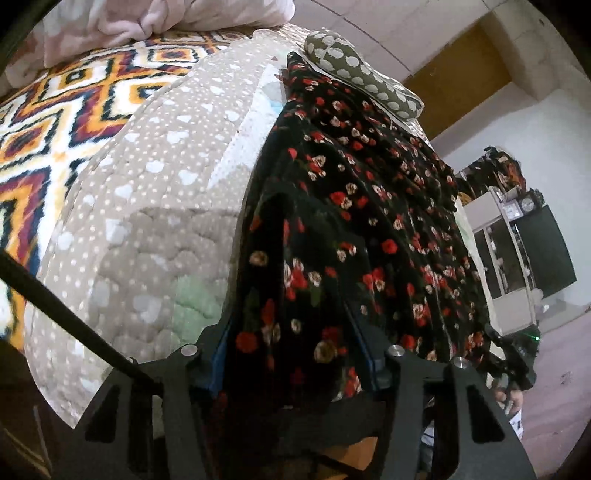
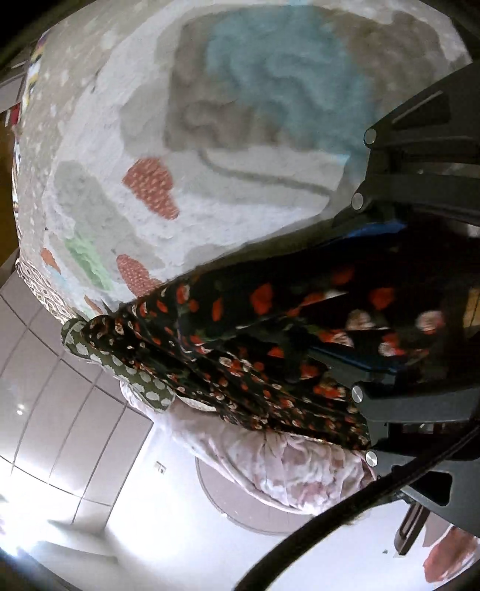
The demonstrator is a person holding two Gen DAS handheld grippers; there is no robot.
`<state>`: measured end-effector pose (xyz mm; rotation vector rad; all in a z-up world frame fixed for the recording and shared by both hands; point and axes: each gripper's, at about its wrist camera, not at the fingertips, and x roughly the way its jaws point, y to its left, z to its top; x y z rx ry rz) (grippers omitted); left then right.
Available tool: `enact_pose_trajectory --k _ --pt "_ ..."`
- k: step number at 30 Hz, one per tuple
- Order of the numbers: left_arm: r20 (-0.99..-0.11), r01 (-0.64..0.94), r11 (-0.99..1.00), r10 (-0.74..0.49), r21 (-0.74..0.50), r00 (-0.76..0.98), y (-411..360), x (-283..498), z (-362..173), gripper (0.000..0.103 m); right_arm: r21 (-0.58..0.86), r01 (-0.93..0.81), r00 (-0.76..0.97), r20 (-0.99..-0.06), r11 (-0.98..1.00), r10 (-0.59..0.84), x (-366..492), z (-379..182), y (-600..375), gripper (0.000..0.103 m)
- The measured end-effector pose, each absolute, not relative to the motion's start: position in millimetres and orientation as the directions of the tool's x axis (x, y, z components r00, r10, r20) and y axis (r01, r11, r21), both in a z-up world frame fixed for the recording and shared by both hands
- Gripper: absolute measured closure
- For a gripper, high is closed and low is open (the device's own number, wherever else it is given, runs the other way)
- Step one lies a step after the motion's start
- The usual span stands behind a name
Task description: Fold large clothes
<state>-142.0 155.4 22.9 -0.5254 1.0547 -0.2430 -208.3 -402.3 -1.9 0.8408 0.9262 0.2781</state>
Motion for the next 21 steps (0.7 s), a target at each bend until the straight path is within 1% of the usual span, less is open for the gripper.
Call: enact_pose_trajectory --k 6,7,8,10,15,16,19,21 --pt "-0.76 -0.036 0.859 -0.431 -0.51 0.487 149 -152 24 0.05 0.759 0.12 0.6 -0.569 0.639 0.563 -232 -6 -405 0.05" --pt "-0.761 -0.033 0.863 -0.427 -0.505 0.489 148 -154 25 0.057 0.758 0.119 0.603 -0.568 0.641 0.56 -233 -6 -404 0.05" --pt "-0.766 -0.035 0.868 -0.416 -0.495 0.49 147 -156 25 0.067 0.758 0.12 0.606 -0.568 0.642 0.557 -236 -6 -404 0.05" --pt "-0.777 -0.053 0.878 -0.392 -0.476 0.492 146 -159 25 0.072 0.755 0.119 0.607 -0.569 0.645 0.554 -237 -5 -403 0.05" --pt "-0.765 -0.074 0.862 -0.402 -0.502 0.503 152 -163 22 0.072 0.76 0.104 0.589 -0.567 0.642 0.576 -241 -2 -399 0.05" --pt "-0.763 -0.081 0.858 -0.404 -0.508 0.505 152 -162 21 0.069 0.765 0.097 0.584 -0.562 0.637 0.586 -242 -2 -398 0.05" --pt "-0.75 -0.083 0.838 -0.433 -0.539 0.5 149 -158 19 0.053 0.8 0.071 0.546 -0.531 0.596 0.647 -245 -6 -392 0.056" --pt "-0.756 -0.083 0.846 -0.422 -0.527 0.499 145 -157 19 0.052 0.81 0.06 0.515 -0.525 0.583 0.677 -248 -12 -384 0.059"
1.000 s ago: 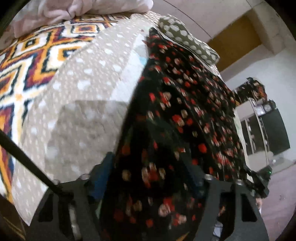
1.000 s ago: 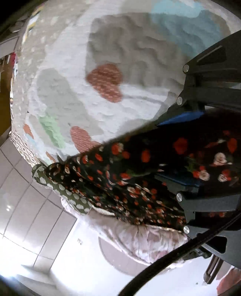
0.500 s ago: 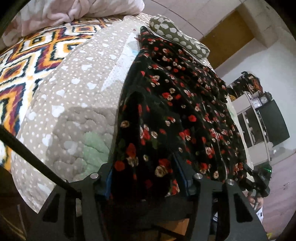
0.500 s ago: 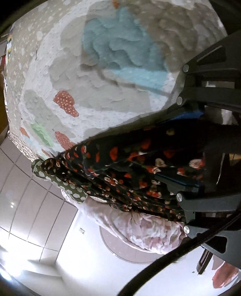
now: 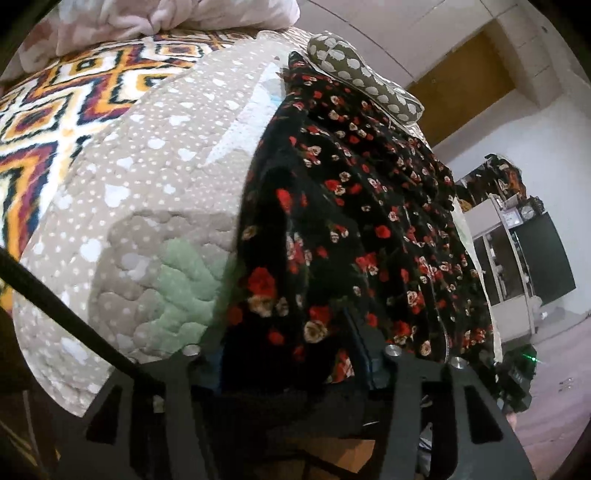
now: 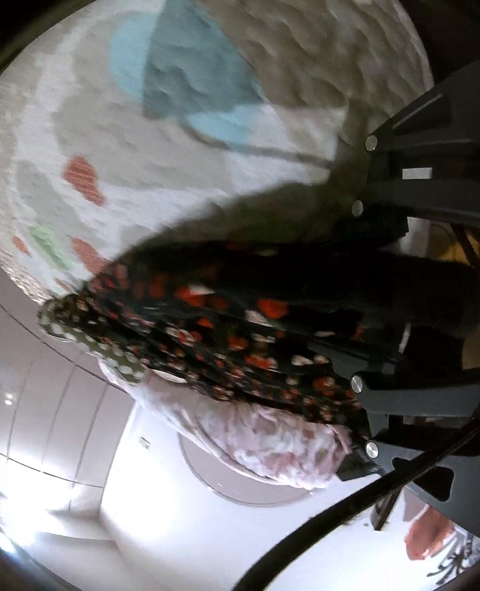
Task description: Fold large clothes
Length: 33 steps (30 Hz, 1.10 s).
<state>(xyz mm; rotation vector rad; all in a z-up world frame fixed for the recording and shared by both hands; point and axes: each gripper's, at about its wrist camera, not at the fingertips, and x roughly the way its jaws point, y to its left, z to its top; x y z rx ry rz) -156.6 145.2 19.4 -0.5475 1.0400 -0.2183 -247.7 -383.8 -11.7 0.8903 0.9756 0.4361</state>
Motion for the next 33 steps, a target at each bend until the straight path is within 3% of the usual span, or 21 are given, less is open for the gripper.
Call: enact_pose_trajectory --k 3,5,8,9,12,20,26,33 --pt "-0.77 -0.091 0.862 -0.392 -0.499 0.504 141 -158 20 0.056 0.792 0.06 0.507 -0.548 0.607 0.665 -249 -15 -373 0.061" --pt "-0.788 -0.119 0.871 -0.364 -0.477 0.497 145 -157 19 0.083 0.786 0.068 0.516 -0.555 0.614 0.653 -250 -13 -372 0.066" --pt "-0.764 -0.146 0.827 -0.415 -0.543 0.493 160 -158 19 0.09 0.774 0.07 0.527 -0.565 0.63 0.635 -251 -7 -374 0.077" --pt "-0.761 -0.154 0.821 -0.416 -0.55 0.497 163 -159 20 0.091 0.77 0.072 0.531 -0.568 0.634 0.629 -251 -5 -375 0.084" --pt "-0.753 -0.148 0.823 -0.409 -0.548 0.516 164 -171 34 0.092 0.762 0.076 0.541 -0.573 0.643 0.615 -254 3 -373 0.09" --pt "-0.731 -0.106 0.822 -0.429 -0.559 0.531 163 -206 53 0.092 0.753 -0.021 0.541 -0.545 0.658 0.641 -285 34 -366 0.091" --pt "-0.739 -0.123 0.808 -0.45 -0.576 0.501 167 -193 50 0.092 0.777 -0.037 0.512 -0.525 0.628 0.68 -270 36 -365 0.091" --pt "-0.734 -0.131 0.79 -0.475 -0.599 0.486 176 -140 81 0.092 0.797 -0.1 0.531 -0.464 0.596 0.709 -220 82 -372 0.091"
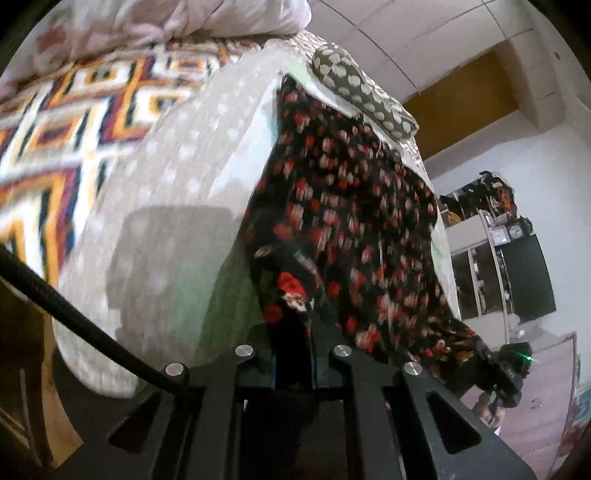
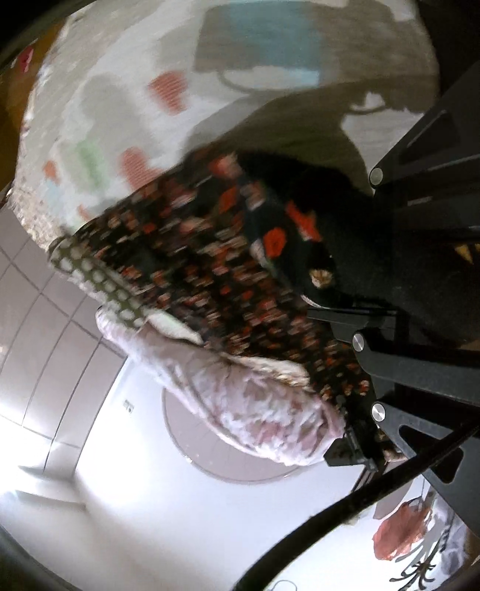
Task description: Fold large clothes
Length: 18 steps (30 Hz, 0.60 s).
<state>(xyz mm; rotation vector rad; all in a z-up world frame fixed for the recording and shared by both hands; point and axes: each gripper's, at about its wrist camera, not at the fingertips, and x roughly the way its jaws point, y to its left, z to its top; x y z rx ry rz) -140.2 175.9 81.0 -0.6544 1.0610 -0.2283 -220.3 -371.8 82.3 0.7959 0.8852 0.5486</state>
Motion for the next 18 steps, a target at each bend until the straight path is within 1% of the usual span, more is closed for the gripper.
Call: enact_pose_trajectory --k 4,6,7,10,12,13,14,15,16,18 --pt "-0.749 -0.126 0.832 -0.407 -0.54 0.523 168 -66 114 0.092 0.762 -0.126 0.571 -0.468 0.635 0.675 -152 114 -370 0.091" --pt "-0.758 -0.146 0.837 -0.385 -0.527 0.527 165 -25 119 0.092 0.748 -0.12 0.583 -0.48 0.653 0.656 -107 123 -367 0.091" --pt "-0.768 -0.171 0.845 -0.353 -0.507 0.534 162 8 120 0.092 0.734 -0.112 0.592 -0.492 0.67 0.638 -86 126 -365 0.091" --pt "-0.8 -0.231 0.88 -0.233 -0.415 0.552 157 85 113 0.089 0.671 -0.035 0.618 -0.568 0.741 0.544 -12 120 -362 0.091" --pt "-0.83 -0.297 0.87 -0.197 -0.394 0.522 160 133 95 0.087 0.621 0.061 0.629 -0.632 0.782 0.453 38 102 -365 0.084" --pt "-0.827 -0.324 0.84 -0.232 -0.436 0.512 164 147 87 0.087 0.601 0.107 0.625 -0.66 0.792 0.417 57 92 -367 0.082" --pt "-0.809 -0.34 0.8 -0.281 -0.495 0.516 169 155 80 0.084 0.595 0.169 0.61 -0.689 0.786 0.391 77 79 -372 0.077" --pt "-0.782 -0.348 0.759 -0.322 -0.55 0.533 174 160 76 0.083 0.613 0.2 0.606 -0.691 0.764 0.395 86 71 -376 0.076" --pt "-0.765 -0.346 0.739 -0.343 -0.578 0.546 175 161 74 0.08 0.639 0.219 0.611 -0.679 0.738 0.407 93 65 -379 0.075" --pt "-0.734 -0.322 0.717 -0.381 -0.618 0.562 177 165 73 0.074 0.674 0.225 0.62 -0.656 0.704 0.43 104 55 -384 0.066"
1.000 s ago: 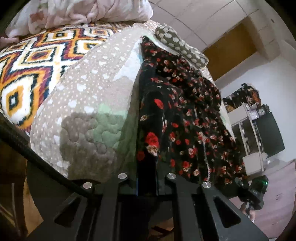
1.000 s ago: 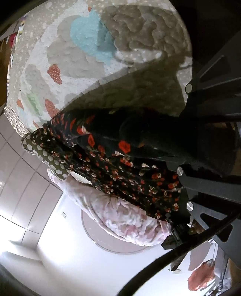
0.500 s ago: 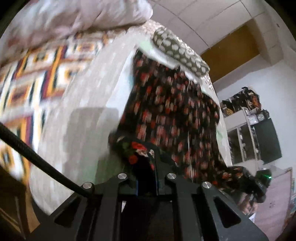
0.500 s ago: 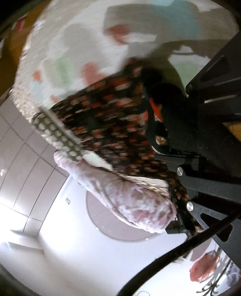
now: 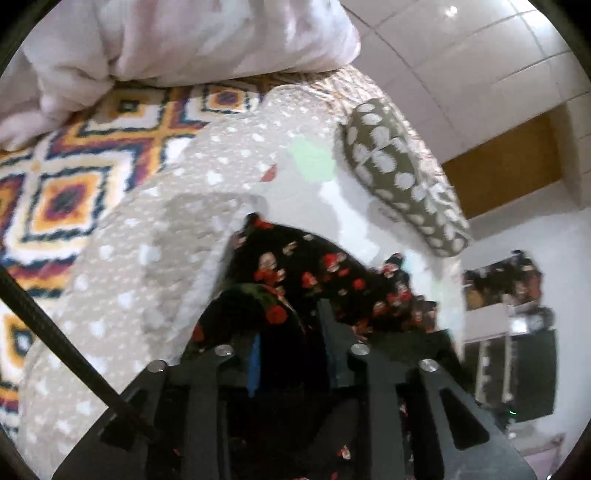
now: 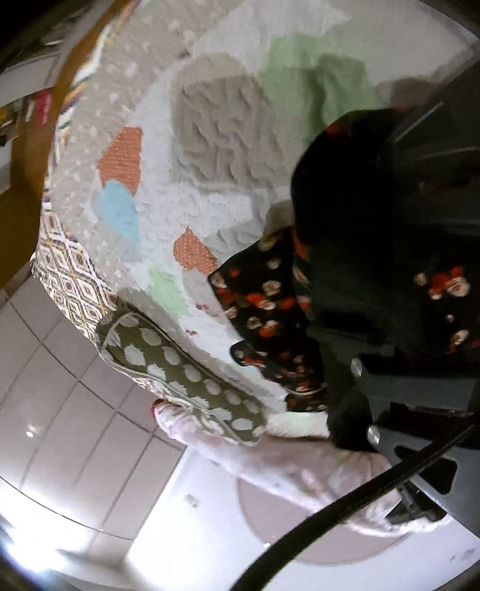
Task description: Fold large clothes
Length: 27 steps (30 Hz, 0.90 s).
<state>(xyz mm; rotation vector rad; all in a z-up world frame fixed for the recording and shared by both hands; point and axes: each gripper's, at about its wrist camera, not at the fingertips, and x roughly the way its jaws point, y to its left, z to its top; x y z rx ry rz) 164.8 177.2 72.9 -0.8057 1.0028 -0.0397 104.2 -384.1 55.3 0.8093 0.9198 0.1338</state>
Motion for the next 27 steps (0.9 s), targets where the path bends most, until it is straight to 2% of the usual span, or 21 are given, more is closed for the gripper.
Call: enact_pose_trajectory --k 2,3,6,8,10,13,15,16,22,26,27 --pt "-0.707 -0.317 0.681 -0.42 -0.66 0.569 182 168 70 0.064 0.675 0.216 0.615 -0.655 0.706 0.438 112 50 -387 0.066" --pt "-0.687 -0.321 0.652 -0.441 -0.687 0.577 183 167 68 0.063 0.675 0.211 0.613 -0.655 0.707 0.442 116 47 -388 0.066" --pt "-0.565 -0.327 0.479 -0.528 -0.815 0.634 200 167 63 0.048 0.722 0.219 0.624 -0.621 0.656 0.475 124 40 -396 0.066" --pt "-0.521 -0.34 0.411 -0.503 -0.846 0.69 210 165 66 0.033 0.769 0.225 0.639 -0.58 0.599 0.505 126 39 -402 0.062" --pt "-0.508 -0.34 0.4 -0.466 -0.851 0.725 221 164 75 0.032 0.818 0.222 0.655 -0.529 0.531 0.54 126 39 -406 0.056" --pt "-0.546 -0.354 0.451 -0.425 -0.819 0.722 227 162 86 0.032 0.867 0.212 0.71 -0.453 0.45 0.539 126 43 -417 0.052" --pt "-0.595 -0.365 0.52 -0.39 -0.772 0.703 226 160 93 0.032 0.885 0.219 0.759 -0.419 0.411 0.498 124 50 -430 0.036" --pt "-0.632 -0.366 0.582 -0.357 -0.726 0.688 220 158 99 0.032 0.881 0.232 0.776 -0.423 0.411 0.468 123 54 -435 0.034" --pt "-0.739 -0.296 0.791 -0.27 -0.535 0.617 187 131 106 0.03 0.781 0.213 0.771 -0.503 0.587 0.39 109 90 -430 0.034" --pt "-0.79 -0.228 0.879 -0.23 -0.42 0.568 154 108 95 0.03 0.667 0.115 0.721 -0.566 0.737 0.4 84 107 -393 0.034" --pt "-0.8 -0.204 0.897 -0.222 -0.391 0.557 143 103 90 0.03 0.643 0.08 0.701 -0.579 0.762 0.416 73 107 -379 0.037"
